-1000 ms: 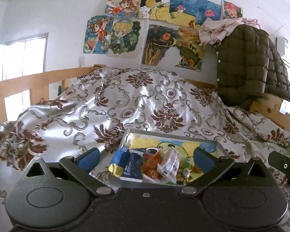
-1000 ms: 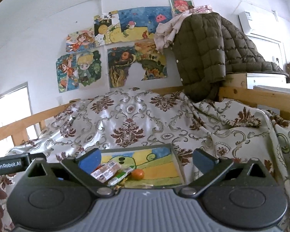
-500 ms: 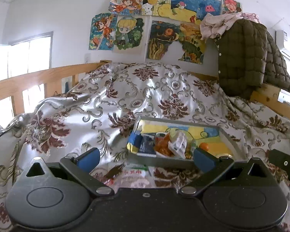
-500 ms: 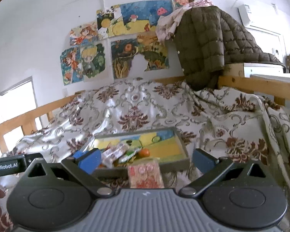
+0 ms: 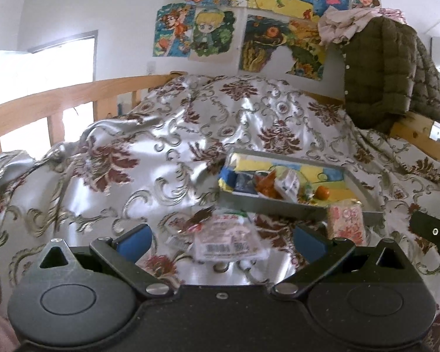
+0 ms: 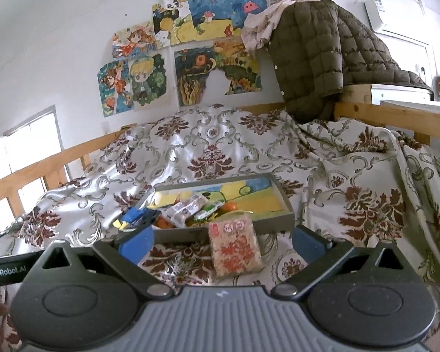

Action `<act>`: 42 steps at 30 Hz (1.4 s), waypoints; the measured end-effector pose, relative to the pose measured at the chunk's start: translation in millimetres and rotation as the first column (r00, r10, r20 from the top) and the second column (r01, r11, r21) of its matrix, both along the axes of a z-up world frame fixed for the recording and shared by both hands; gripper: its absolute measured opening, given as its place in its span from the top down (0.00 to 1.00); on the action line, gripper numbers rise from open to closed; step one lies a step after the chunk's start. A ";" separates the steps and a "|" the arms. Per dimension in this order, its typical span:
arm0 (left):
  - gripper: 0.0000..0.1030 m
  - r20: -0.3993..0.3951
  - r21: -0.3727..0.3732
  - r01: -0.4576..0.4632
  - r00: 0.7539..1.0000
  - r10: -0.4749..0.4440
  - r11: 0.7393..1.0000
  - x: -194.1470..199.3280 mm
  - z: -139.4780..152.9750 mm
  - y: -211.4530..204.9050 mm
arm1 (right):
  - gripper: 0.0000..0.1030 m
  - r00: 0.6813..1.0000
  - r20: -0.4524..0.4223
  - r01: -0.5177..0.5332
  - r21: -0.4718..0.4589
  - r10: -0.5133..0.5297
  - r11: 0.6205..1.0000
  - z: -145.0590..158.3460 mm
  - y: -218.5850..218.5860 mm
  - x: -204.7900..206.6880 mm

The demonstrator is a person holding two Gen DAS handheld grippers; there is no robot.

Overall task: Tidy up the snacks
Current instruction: 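Move both open tools back toward the remaining snacks beside the tray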

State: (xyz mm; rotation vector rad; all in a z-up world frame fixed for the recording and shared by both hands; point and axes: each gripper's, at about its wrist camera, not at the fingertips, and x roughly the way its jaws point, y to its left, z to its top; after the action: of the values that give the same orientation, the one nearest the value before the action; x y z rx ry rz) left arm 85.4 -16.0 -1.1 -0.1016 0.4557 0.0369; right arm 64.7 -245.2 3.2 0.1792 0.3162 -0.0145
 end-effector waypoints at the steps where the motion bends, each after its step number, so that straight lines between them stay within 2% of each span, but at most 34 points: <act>1: 0.01 -0.005 0.004 -0.007 1.000 0.007 1.000 -1.5 -0.8 1.9 | 0.00 1.000 -0.004 -0.002 -0.001 0.002 1.000 -0.4 1.5 -1.5; 8: 0.01 -0.050 0.021 -0.047 0.998 0.048 0.999 -8.1 -3.6 10.3 | 0.00 0.999 -0.046 0.011 -0.053 -0.013 0.999 -3.6 14.1 -11.0; 13: 0.01 -0.073 0.040 -0.060 0.995 0.062 0.997 -15.9 -7.4 12.8 | 0.00 0.998 -0.063 0.004 -0.057 -0.008 0.998 -5.2 18.2 -17.1; 24: 0.01 -0.091 0.048 -0.047 0.994 0.052 0.998 -32.2 -11.1 11.2 | 0.00 0.996 -0.087 -0.013 -0.063 0.008 0.998 -7.6 24.2 -24.5; 42: 0.01 -0.100 0.039 -0.056 0.993 0.060 0.998 -30.4 -11.8 11.0 | 0.00 0.993 -0.121 -0.023 -0.077 0.013 0.997 -12.1 27.4 -19.4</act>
State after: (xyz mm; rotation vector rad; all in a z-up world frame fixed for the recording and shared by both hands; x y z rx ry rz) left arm 55.0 -5.0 -12.9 -0.0779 0.5534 0.1081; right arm 45.2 -217.8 -8.9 0.0982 0.4369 -0.0199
